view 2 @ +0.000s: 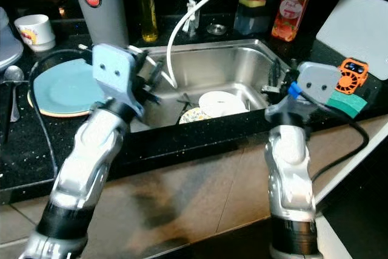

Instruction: Kitchen organization

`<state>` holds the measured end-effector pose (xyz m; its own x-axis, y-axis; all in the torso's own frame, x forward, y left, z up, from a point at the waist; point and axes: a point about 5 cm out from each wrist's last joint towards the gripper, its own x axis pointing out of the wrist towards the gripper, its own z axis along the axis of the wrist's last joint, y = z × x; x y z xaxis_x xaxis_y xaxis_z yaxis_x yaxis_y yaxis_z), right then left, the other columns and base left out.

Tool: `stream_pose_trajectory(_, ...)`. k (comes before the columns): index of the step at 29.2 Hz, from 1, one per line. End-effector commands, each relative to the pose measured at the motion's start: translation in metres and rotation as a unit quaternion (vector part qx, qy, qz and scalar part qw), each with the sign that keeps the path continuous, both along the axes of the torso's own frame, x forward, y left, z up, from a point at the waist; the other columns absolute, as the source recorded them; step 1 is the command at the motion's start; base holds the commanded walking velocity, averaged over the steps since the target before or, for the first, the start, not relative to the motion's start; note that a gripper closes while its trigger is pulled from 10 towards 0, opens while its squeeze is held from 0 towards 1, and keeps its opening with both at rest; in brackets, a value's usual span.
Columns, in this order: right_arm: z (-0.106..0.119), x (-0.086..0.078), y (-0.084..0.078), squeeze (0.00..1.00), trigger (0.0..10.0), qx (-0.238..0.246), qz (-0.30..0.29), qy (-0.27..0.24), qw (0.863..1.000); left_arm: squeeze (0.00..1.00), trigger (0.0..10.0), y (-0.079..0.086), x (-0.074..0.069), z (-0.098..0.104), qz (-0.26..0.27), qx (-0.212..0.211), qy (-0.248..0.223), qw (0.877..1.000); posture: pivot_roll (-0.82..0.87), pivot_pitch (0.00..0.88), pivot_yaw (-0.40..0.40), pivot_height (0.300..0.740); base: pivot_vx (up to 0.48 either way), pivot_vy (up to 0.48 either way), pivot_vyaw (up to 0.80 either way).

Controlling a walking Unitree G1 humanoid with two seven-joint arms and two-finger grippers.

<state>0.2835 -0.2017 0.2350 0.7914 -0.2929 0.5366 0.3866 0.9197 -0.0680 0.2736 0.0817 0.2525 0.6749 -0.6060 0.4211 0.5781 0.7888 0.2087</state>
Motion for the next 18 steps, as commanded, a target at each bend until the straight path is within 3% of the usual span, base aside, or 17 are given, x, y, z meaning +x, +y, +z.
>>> stream_pose_trajectory(1, 0.004, -0.012, -0.012, 0.0, 10.0, -0.029, -0.058, -0.018, 0.998, 0.0, 10.0, -0.002, -0.009, -0.012, -0.064, 0.018, 0.042, 0.997, 0.04, 0.003, -0.042, 0.74, 0.0, 0.0, 0.0)
stream_pose_trajectory(5, -0.017, -0.033, -0.047, 0.0, 10.0, 0.001, -0.161, 0.028, 0.986, 0.0, 10.0, 0.005, -0.024, -0.028, -0.136, 0.05, 0.089, 0.985, 0.03, 0.007, -0.038, 0.74, 0.0, 0.0, 0.0)
stream_pose_trajectory(7, -0.021, -0.037, -0.053, 0.0, 10.0, 0.005, -0.178, 0.035, 0.983, 0.0, 10.0, 0.007, -0.024, -0.027, -0.132, 0.045, 0.092, 0.986, 0.03, 0.016, -0.031, 0.74, 0.0, 0.0, 0.0)
stream_pose_trajectory(9, -0.02, -0.037, -0.054, 0.0, 10.0, 0.014, -0.154, 0.032, 0.987, 0.0, 10.0, 0.014, -0.01, -0.017, -0.077, 0.016, 0.08, 0.994, 0.02, 0.017, -0.021, 0.74, 0.0, 0.0, 0.0)
stream_pose_trajectory(11, -0.016, -0.035, -0.052, 0.0, 10.0, 0.021, -0.142, 0.022, 0.989, 0.0, 10.0, 0.017, -0.005, -0.012, -0.059, 0.011, 0.067, 0.996, 0.02, 0.016, -0.019, 0.74, 0.0, 0.0, 0.0)
stream_pose_trajectory(12, -0.012, -0.032, -0.05, 0.0, 10.0, 0.032, -0.13, 0.013, 0.991, 0.0, 10.0, 0.02, 0.001, -0.006, -0.039, 0.004, 0.054, 0.998, 0.02, 0.016, -0.019, 0.74, 0.0, 0.0, 0.0)
stream_pose_trajectory(13, 0.0, -0.024, -0.042, 0.0, 10.0, 0.034, -0.105, -0.014, 0.994, 0.0, 10.0, 0.031, 0.016, 0.012, 0.017, -0.024, 0.027, 0.999, 0.02, 0.011, -0.024, 0.74, 0.0, 0.0, 0.0)
stream_pose_trajectory(15, 0.004, -0.022, -0.039, 0.0, 10.0, 0.03, -0.099, -0.023, 0.994, 0.0, 10.0, 0.037, 0.02, 0.019, 0.032, -0.034, 0.022, 0.999, 0.02, 0.011, -0.024, 0.74, 0.0, 0.0, 0.0)
stream_pose_trajectory(17, 0.017, -0.011, -0.017, 0.0, 10.0, 0.034, 0.008, -0.038, 0.999, 0.0, 10.0, 0.056, 0.032, 0.035, 0.107, -0.059, -0.001, 0.993, 0.03, 0.01, -0.023, 0.74, 0.0, 0.0, 0.0)
stream_pose_trajectory(18, 0.023, -0.006, 0.0, 0.0, 10.0, 0.063, 0.105, -0.036, 0.992, 0.0, 10.0, 0.065, 0.035, 0.04, 0.119, -0.073, -0.003, 0.99, 0.03, 0.009, -0.026, 0.74, 0.0, 0.0, 0.0)
